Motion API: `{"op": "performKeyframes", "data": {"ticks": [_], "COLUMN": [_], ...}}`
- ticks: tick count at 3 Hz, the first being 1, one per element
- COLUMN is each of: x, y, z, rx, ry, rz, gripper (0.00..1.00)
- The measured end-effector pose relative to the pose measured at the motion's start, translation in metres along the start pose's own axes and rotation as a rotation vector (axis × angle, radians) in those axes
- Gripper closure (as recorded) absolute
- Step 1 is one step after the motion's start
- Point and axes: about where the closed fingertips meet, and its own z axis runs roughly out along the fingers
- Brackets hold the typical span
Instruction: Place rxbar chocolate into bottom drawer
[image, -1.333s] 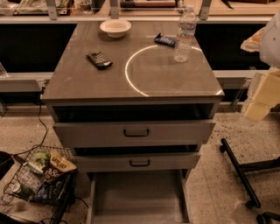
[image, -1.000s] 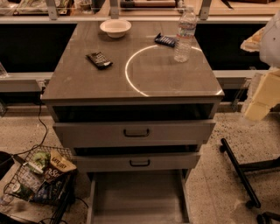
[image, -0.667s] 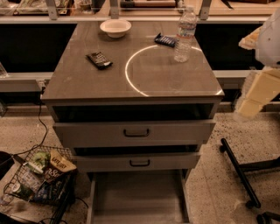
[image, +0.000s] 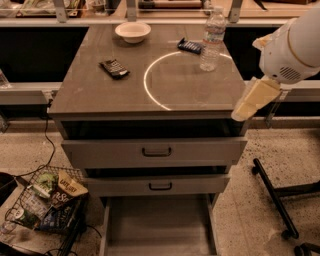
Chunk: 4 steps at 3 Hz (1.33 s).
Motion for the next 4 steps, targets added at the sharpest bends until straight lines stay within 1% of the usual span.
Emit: {"op": "performKeyframes", "data": {"ticks": [1,2,3,4], "x": [-0.025,-0.046,-0.066,-0.069], "y": [-0.029,-0.052,-0.073,-0.072], "z": [0.044,0.062,0.078,0.080], "rx": [0.090,0.173,0.233,0.228], "ry": [-0.184,-0.321,-0.455,-0.465], "rz": [0.023,0.055,0.103,0.104], "gripper": [0.00,0.00,0.00,0.00]}}
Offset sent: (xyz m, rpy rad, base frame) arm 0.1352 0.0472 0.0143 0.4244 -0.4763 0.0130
